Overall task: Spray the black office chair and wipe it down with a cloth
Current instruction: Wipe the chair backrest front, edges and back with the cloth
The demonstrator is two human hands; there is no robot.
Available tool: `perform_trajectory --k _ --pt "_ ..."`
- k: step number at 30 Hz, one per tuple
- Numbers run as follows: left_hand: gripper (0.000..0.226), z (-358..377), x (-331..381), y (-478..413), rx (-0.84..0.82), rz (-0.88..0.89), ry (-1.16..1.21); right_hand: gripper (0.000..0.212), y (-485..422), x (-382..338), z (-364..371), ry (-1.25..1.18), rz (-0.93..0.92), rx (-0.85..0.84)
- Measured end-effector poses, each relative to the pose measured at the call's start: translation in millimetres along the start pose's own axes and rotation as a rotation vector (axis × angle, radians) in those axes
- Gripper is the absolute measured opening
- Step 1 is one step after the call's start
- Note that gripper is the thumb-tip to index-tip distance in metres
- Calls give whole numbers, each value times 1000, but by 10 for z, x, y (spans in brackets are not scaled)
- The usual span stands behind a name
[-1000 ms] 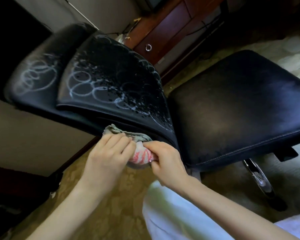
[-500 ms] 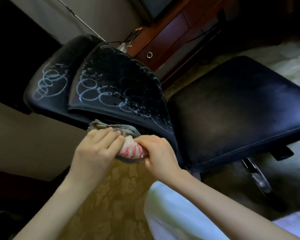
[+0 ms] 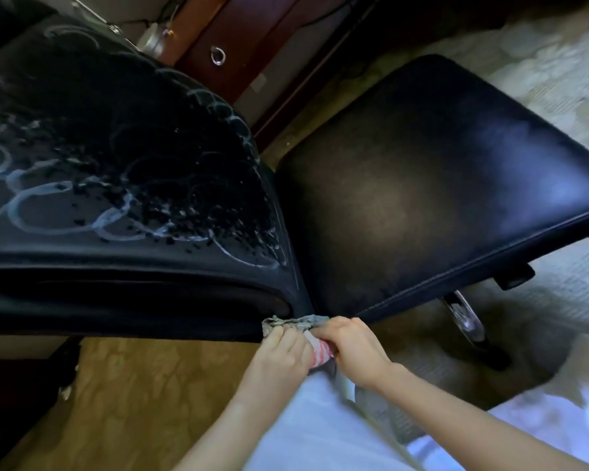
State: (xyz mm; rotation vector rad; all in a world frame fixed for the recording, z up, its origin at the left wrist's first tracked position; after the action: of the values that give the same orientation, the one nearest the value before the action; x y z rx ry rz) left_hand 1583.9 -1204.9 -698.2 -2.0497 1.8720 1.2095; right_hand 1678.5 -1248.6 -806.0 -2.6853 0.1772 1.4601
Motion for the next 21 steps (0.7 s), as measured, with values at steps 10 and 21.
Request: perform_trajectory --k 10,21 --pt "20 318 237 -214 -63 135 -68 29 73 251 375 -26 81 -34" --pt "44 -468 -400 451 319 -124 126 40 85 -631 -180 -25 -105 323"
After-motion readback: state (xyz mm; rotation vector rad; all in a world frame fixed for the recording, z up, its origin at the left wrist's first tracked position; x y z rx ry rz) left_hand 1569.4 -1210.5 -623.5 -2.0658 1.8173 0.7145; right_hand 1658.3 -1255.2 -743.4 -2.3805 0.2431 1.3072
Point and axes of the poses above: each hand's wrist, its own y-axis away from the middle knuckle, its own z-axis out of the palm, x = y × z, the point moved 3 cm from there along -y, towards the middle knuckle, and after that the axes turned 7 degrees about -x, right-handed, at the moved point
